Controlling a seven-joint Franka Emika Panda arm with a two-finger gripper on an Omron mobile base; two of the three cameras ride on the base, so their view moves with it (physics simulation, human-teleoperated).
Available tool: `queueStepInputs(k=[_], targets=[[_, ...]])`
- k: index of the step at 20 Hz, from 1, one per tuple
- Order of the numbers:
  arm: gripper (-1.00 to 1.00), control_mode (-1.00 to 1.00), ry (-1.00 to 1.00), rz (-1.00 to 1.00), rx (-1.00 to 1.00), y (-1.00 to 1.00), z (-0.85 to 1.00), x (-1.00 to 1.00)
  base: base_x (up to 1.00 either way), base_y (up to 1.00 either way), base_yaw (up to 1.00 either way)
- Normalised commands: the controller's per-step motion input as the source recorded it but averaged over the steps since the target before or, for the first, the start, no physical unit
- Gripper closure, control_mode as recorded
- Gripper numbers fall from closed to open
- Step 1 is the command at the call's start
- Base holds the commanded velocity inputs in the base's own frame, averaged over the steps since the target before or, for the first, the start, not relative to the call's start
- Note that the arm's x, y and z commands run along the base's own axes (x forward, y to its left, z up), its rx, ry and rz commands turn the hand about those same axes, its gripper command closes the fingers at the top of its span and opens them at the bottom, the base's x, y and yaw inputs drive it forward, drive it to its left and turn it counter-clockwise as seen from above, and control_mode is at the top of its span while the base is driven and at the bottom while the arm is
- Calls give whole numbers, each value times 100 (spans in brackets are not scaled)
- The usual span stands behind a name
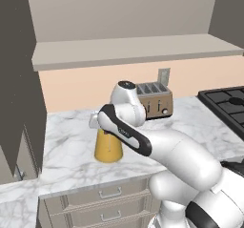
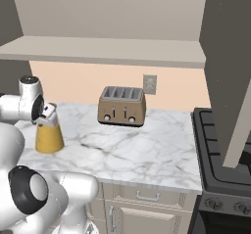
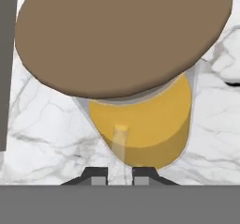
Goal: There is a tray on the dining counter. Grab the cup, mug, and pitcher and place them on the tray. The pitcher may be placed next to the tray if it cannot fit the tray.
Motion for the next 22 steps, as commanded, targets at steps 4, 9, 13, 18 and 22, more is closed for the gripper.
queueStepInputs(k=[4, 9, 13, 18, 22], targets=[[100, -100, 0, 12, 0, -43, 0, -13, 0, 0, 0], [100, -100, 0, 7, 0, -21, 2, -3, 0, 0, 0], [100, -100, 0, 1, 0, -17, 6, -1, 0, 0, 0], [100, -100, 0, 2, -1, -24, 4, 0, 0, 0, 0], [100, -100, -1, 2, -2, -26, 9, -1, 0, 0, 0]])
